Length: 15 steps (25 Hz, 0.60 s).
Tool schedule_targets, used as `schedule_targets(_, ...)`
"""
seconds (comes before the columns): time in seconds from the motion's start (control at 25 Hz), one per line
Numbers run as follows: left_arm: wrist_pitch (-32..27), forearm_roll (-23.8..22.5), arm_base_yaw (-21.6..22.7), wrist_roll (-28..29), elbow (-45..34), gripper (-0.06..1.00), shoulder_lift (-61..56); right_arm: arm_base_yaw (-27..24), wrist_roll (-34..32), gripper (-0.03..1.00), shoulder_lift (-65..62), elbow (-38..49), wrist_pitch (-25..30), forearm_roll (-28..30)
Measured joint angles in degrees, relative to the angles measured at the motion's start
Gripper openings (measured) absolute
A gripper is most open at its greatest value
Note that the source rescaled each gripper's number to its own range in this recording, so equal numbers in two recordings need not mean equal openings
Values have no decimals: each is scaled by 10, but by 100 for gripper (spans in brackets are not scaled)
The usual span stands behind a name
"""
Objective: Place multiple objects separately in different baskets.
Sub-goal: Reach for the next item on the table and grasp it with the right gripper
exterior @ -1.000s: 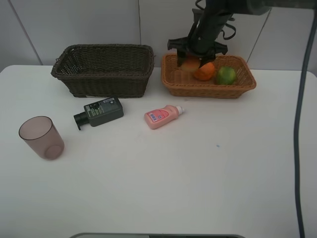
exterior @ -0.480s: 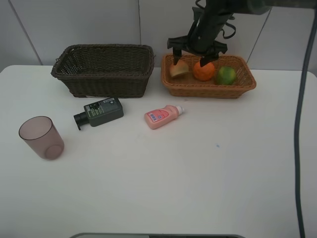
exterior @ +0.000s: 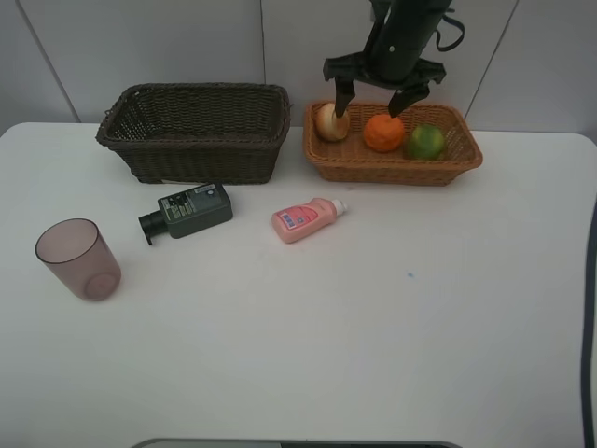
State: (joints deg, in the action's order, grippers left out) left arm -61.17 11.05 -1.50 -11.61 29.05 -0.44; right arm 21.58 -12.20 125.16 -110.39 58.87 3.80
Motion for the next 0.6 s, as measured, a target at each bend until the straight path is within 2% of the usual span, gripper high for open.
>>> schedule_targets(0.08,0,0,0,0,0,99,0,3,56,72,-21,0,34,-16)
schedule_targets(0.24,0,0,0,0,0,99,0,28,224,72,-39,0,98,-49)
schedule_targets(0.36,0,0,0,0,0,99,0,52,328,72,-39,0,109,-71)
schedule_targets(0.48,0,0,0,0,0,99,0,81,403,72,-39,0,110,-65)
schedule_targets(0.6,0,0,0,0,0,99,0,111,510,72,-39,0,107,-61)
